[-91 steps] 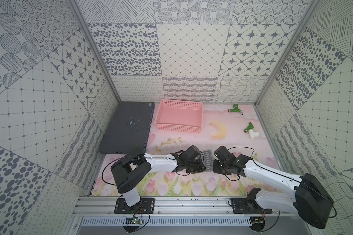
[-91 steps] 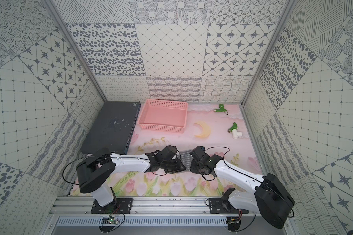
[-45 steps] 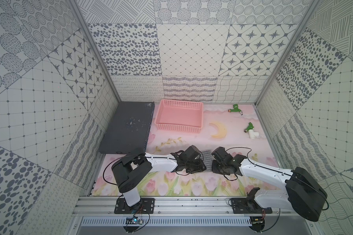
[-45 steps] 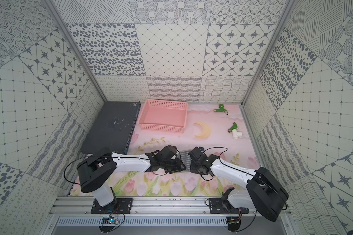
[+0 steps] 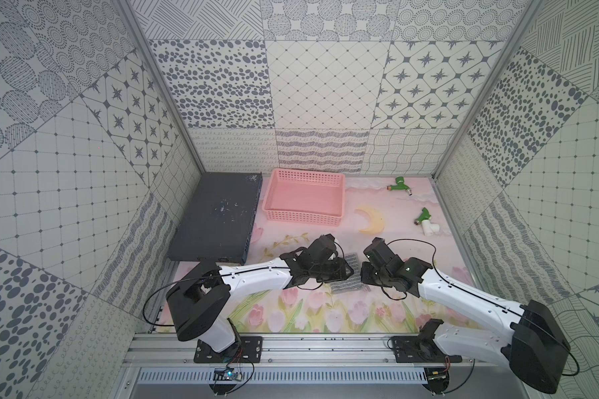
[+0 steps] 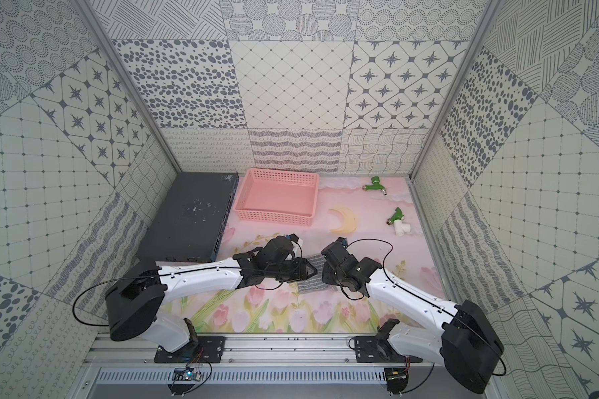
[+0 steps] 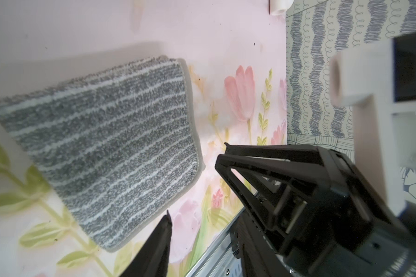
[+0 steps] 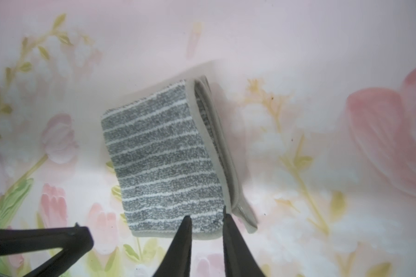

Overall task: Fold the square dishcloth
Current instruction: Smooth out the cleaning item at the center of the board.

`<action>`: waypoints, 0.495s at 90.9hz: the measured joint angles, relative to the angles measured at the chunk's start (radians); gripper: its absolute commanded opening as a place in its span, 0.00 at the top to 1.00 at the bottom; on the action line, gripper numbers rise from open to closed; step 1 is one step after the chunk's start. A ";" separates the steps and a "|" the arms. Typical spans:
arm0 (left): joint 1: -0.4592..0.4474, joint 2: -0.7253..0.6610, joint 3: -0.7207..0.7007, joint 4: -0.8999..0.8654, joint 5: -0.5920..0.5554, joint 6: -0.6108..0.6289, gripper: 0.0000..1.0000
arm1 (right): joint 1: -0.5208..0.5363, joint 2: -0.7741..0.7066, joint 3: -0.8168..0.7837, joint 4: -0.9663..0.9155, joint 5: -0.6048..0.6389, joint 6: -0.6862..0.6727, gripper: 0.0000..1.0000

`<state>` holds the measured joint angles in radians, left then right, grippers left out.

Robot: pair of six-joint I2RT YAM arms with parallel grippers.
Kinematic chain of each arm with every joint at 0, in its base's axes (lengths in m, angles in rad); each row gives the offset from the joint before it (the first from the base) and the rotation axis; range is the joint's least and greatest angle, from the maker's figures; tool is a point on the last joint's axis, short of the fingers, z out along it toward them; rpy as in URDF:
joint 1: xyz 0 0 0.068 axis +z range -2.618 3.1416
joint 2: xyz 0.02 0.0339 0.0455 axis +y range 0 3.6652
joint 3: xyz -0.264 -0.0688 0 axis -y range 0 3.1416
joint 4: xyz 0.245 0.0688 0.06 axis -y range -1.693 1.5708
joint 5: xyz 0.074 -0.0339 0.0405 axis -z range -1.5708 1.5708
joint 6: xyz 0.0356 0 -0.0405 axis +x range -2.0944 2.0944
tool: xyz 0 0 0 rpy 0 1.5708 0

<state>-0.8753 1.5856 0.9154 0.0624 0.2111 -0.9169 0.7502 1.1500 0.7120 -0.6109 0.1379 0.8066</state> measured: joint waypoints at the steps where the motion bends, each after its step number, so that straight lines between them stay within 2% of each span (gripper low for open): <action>1: 0.001 0.000 0.000 -0.001 0.000 0.002 0.56 | 0.000 0.001 0.005 0.000 0.002 -0.003 0.76; 27: 0.066 0.048 0.041 -0.033 -0.019 0.035 0.61 | -0.008 0.157 0.179 -0.013 0.029 -0.085 0.79; 45: 0.090 0.111 0.060 -0.043 -0.016 0.052 0.63 | -0.024 0.270 0.210 0.010 0.029 -0.113 0.79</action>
<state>-0.7856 1.6970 0.9756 0.0193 0.1947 -0.8650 0.7265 1.4200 0.9222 -0.6014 0.1665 0.6941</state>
